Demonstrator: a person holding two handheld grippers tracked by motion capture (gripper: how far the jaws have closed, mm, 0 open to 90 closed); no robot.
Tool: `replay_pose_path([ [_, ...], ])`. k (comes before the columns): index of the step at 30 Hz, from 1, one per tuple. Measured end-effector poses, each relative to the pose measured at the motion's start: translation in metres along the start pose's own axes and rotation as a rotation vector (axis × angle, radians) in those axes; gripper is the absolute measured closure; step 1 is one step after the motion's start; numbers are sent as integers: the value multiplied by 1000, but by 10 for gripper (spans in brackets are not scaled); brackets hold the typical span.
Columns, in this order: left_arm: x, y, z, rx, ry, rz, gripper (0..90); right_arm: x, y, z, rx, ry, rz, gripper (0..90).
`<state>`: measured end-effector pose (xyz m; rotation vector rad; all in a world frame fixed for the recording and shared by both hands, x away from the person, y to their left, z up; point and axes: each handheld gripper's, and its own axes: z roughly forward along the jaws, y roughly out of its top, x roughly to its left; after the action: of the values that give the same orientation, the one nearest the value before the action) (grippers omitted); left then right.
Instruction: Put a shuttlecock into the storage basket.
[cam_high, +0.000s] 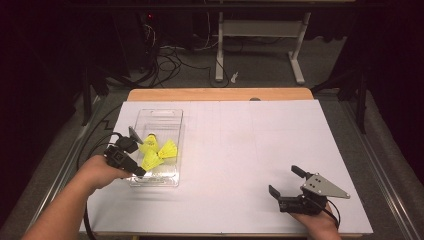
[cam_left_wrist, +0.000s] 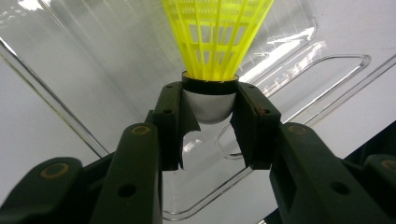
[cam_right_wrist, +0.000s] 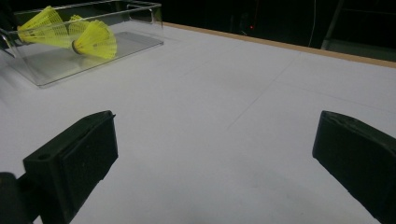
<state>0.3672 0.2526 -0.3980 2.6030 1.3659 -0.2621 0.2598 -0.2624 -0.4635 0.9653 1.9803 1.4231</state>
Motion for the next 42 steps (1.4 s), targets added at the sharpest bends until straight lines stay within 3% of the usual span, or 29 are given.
replay_pose_path([
  [17, 2, -2, -1, -7, -13, -17, 644, 0, 0, 0, 2, 0, 1, 8],
  [20, 3, -2, -2, -11, -25, -36, 594, 0, 0, 0, 1, 0, 1, 8],
  [24, 2, 0, -3, -26, -32, -26, 539, 0, 0, 0, 1, -1, 0, 9],
  [27, 0, 1, -3, -9, -39, -49, 509, 0, 0, 1, 3, 1, -2, 8],
  [42, -7, 6, -7, -10, -12, -46, 462, 0, 0, 0, 0, 1, -1, 8],
])
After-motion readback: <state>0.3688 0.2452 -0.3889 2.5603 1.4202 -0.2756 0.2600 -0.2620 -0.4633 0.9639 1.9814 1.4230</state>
